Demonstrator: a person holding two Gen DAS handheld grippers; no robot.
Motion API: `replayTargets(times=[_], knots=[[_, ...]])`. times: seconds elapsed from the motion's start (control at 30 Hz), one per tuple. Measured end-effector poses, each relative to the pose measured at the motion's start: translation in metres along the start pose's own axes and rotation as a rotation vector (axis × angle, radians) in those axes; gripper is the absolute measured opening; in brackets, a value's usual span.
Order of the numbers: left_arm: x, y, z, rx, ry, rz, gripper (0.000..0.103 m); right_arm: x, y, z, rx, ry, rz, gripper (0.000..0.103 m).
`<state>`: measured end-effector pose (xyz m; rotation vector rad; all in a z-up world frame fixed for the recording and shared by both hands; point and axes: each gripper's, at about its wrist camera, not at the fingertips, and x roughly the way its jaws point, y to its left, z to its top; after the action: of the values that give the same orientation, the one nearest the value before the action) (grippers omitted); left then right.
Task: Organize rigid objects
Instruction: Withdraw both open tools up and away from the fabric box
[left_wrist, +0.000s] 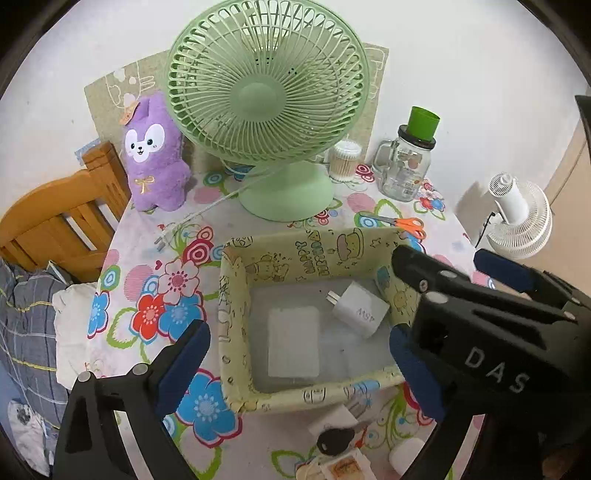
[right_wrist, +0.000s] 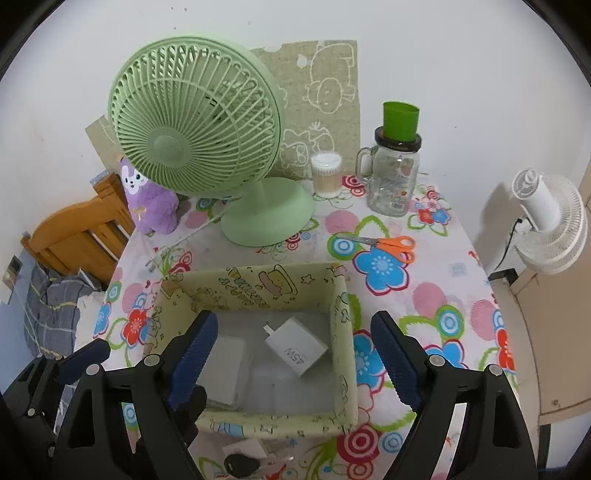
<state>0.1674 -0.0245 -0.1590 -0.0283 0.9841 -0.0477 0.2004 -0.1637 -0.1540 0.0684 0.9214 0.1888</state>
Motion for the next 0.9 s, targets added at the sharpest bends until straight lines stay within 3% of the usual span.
replayTargets(times=[0.5, 0.9], knots=[[-0.037, -0.001, -0.018, 0.039, -0.025, -0.013, 0.103, -0.047, 0.002, -0.020, -0.006, -0.029, 0.000, 0.088], [-0.058, -0.003, -0.035, 0.038, -0.033, -0.031, 0.103, -0.081, -0.006, -0.036, 0.015, -0.066, -0.036, 0.097]])
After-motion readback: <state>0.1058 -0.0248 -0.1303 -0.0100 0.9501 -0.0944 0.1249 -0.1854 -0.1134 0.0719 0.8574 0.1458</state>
